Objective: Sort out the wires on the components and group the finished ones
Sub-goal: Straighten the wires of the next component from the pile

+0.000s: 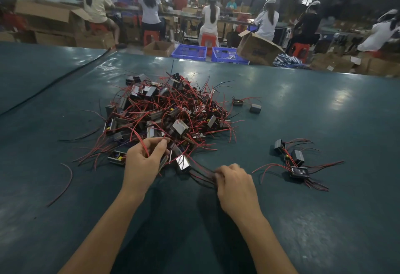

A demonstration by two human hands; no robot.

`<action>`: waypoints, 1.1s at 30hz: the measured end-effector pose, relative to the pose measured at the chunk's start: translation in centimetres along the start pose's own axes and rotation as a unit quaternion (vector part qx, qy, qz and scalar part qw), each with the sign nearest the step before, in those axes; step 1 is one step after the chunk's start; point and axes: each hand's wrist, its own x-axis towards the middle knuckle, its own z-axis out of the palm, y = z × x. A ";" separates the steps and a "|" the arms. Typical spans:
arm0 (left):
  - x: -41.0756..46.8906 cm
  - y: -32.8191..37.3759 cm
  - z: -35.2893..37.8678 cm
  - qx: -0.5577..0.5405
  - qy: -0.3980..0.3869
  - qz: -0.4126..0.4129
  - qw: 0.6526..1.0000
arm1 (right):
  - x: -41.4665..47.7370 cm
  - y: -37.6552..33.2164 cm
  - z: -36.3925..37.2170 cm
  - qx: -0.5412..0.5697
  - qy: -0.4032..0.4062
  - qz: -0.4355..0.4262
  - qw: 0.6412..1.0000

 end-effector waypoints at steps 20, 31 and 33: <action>-2.9 0.0 2.2 0.099 -0.211 0.091 0.968 | 0.6 0.0 -3.3 0.602 0.128 0.080 0.784; -4.0 0.2 2.8 0.119 -0.297 0.097 0.942 | 0.1 -1.0 -3.6 0.614 0.100 0.067 0.780; -3.7 0.3 2.8 0.091 -0.278 0.060 0.954 | 0.2 -0.7 -3.4 0.599 0.119 0.090 0.787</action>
